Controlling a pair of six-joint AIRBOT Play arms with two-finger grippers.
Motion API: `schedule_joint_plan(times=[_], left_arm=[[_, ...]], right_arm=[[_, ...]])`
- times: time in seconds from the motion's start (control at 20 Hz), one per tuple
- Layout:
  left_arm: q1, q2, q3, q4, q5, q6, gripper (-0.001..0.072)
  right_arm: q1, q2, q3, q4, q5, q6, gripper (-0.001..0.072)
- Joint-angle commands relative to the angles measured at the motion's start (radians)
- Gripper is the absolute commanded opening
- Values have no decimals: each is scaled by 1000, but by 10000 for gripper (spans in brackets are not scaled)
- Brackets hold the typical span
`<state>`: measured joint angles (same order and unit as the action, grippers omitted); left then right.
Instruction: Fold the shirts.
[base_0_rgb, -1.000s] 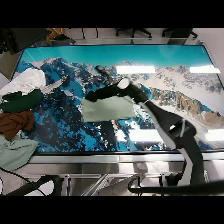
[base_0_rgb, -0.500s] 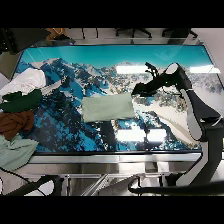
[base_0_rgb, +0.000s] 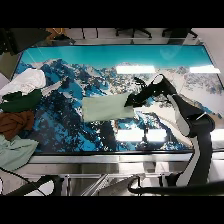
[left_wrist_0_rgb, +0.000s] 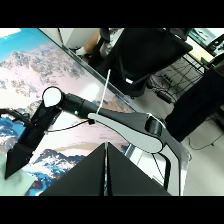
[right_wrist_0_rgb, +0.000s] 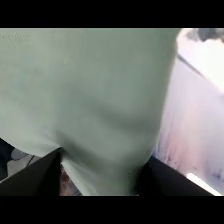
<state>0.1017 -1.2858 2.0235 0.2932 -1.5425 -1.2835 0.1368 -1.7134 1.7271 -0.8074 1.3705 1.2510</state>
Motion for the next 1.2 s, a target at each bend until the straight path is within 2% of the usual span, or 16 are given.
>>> schedule_joint_plan(times=[0.0,0.05,0.2,0.4,0.65,0.9,1.15], left_arm=[[0,-1,0,1,-3,1,15],[0,-1,0,1,-3,1,15],[0,-1,0,2,-3,2,16],[0,-3,0,2,-3,12,15],[0,-3,0,3,-3,58,15],[0,-3,0,2,-15,98,16],[0,-3,0,2,-46,134,15]], right_arm=[[26,-16,13,67,-16,-48,68],[19,-8,24,66,-16,-48,14],[-59,74,45,9,-19,-26,12],[-314,224,44,-266,69,107,11],[-682,372,-31,-356,110,269,11],[-931,553,-261,-602,179,327,11],[-1066,740,-678,-711,49,455,13]])
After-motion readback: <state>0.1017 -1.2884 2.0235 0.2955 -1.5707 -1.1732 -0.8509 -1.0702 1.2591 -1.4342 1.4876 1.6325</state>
